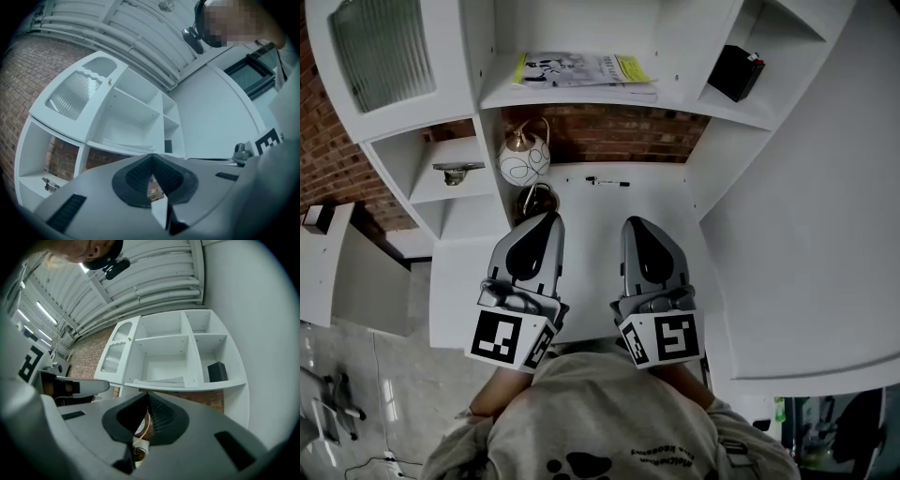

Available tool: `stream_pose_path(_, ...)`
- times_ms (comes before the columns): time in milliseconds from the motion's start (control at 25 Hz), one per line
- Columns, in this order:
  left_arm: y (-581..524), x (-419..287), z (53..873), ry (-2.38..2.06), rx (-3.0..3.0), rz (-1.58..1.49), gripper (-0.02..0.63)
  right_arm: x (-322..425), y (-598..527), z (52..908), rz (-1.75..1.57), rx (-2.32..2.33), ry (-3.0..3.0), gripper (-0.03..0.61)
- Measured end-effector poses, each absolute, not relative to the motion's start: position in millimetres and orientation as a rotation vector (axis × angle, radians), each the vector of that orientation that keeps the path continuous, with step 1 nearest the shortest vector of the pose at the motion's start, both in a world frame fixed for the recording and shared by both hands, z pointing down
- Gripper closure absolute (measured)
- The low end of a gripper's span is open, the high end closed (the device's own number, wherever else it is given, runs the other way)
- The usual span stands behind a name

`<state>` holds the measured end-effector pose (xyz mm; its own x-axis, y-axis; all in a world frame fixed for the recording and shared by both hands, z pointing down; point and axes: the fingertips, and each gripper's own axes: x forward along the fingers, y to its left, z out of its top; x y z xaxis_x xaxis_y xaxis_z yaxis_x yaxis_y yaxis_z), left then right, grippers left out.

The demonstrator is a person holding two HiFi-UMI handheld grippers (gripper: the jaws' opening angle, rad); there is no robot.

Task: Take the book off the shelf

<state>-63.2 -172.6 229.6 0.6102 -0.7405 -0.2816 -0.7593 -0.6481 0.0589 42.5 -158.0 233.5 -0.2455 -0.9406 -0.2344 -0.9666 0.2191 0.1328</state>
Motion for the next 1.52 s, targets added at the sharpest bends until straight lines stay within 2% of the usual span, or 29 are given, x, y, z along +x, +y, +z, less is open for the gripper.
stream_pose_path(960,-250,-44,186,1.330,-2.569,0.275,0.604,64,-240,176,0.734,-1.788,2.391,0.560)
stream_pose_path(1200,-259,-39,176,1.313,-2.498,0.237,0.604,60,-251,167,0.728,-1.758,2.405,0.559)
stream_pose_path(1520,-275,-36,165,1.291,-2.435,0.184,0.604,62,-268,158,0.908,-1.793,2.407,0.559)
